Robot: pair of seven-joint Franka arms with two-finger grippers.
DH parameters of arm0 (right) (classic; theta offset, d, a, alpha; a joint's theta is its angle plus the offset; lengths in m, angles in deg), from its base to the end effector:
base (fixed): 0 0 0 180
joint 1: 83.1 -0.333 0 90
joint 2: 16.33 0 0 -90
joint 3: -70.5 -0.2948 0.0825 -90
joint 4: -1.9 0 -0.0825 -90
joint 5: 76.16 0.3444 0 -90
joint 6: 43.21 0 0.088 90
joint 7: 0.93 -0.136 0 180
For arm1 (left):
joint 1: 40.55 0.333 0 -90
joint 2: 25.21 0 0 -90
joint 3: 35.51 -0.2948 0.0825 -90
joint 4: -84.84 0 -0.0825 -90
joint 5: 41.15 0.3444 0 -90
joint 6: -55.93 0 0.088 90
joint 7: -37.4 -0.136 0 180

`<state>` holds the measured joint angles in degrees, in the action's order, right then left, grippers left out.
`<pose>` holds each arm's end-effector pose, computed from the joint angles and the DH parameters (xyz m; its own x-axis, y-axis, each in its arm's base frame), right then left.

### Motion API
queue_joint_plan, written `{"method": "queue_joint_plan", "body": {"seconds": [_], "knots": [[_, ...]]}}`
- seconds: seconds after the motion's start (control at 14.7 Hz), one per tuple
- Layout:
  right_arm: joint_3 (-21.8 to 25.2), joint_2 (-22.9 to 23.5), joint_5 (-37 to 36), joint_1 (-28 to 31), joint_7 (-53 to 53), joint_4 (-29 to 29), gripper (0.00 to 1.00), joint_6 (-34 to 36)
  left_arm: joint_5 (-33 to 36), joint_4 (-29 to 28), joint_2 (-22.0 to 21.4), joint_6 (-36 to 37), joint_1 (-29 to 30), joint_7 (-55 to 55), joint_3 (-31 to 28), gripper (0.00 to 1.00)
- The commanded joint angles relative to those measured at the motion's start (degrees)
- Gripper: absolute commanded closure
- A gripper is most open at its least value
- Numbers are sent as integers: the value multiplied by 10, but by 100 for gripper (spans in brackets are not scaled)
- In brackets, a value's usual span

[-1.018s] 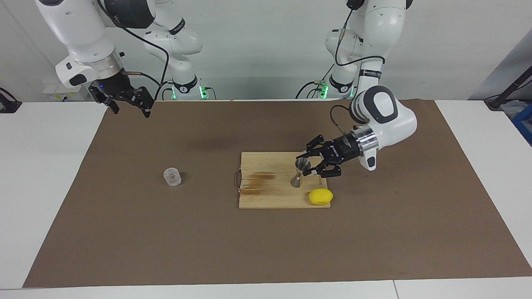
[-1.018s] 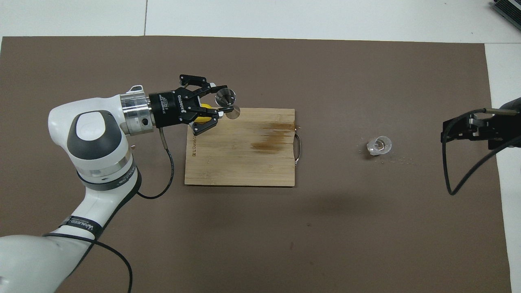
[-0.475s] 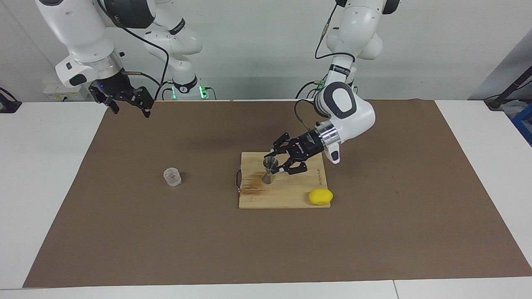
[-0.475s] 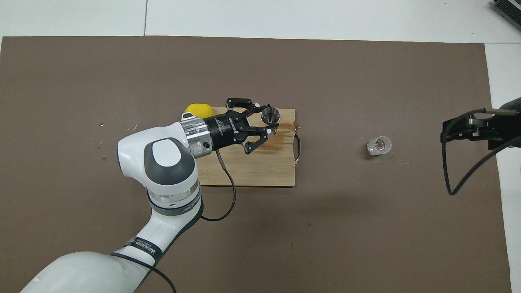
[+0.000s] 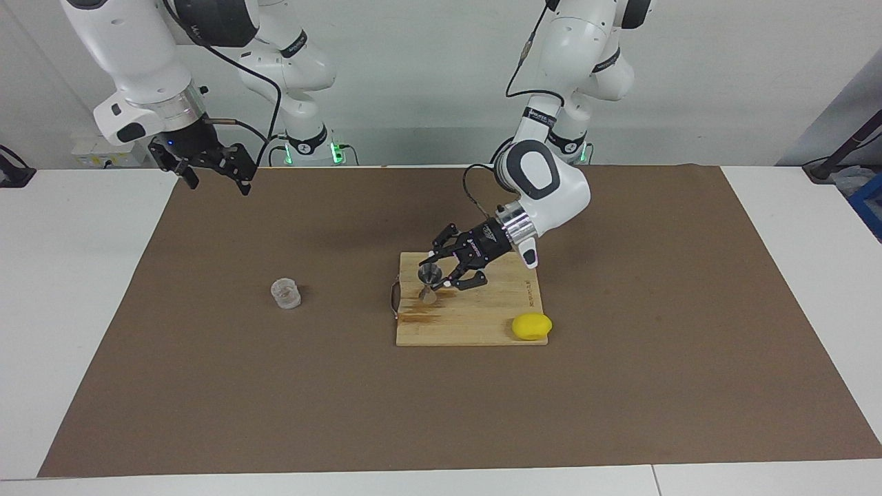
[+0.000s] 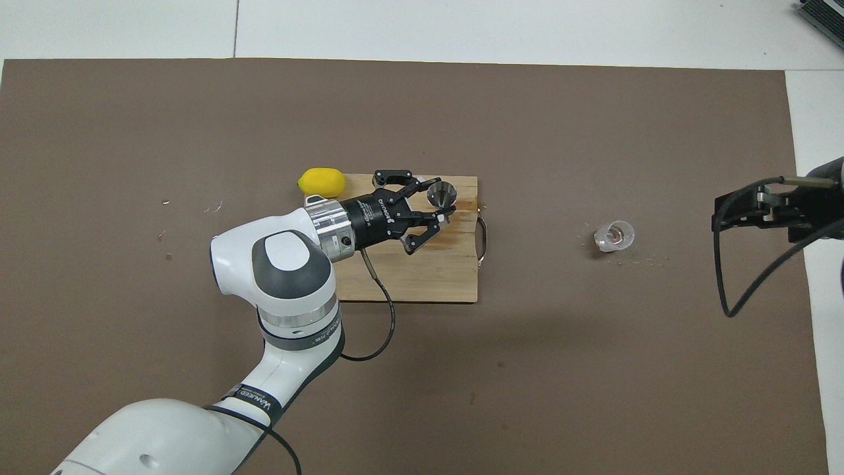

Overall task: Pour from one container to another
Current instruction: 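Lower the metal cup onto the wooden board and open the left gripper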

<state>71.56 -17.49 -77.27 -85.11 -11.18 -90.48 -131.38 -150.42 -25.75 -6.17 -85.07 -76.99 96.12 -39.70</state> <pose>0.5032 0.0056 0.5641 0.9855 -0.1622 -0.0490 -0.1609 -0.9866 0.0282 0.5141 -0.3464 0.3304 -0.2278 0.2885 -0.9300 0.9256 0.3607 -0.1148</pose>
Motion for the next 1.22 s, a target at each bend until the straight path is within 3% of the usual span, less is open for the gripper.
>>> {"method": "queue_joint_plan", "body": {"seconds": [0.0, 0.34, 1.09, 1.15], "knots": [[-2, -15, 11, 2, 2, -19, 0, -12, -25, 7, 6, -8, -12, -56, -6, 100], [-2, -19, 11, 2, -6, -29, 0, -23, -50, 7, 14, -1, -12, -114, -6, 100], [-2, -19, 11, 2, -16, -33, 0, -43, -67, 5, 27, -1, -14, -117, -6, 100], [-2, -19, 11, 2, -18, -33, 0, -43, -67, 5, 27, -1, -14, -117, -6, 93]]}}
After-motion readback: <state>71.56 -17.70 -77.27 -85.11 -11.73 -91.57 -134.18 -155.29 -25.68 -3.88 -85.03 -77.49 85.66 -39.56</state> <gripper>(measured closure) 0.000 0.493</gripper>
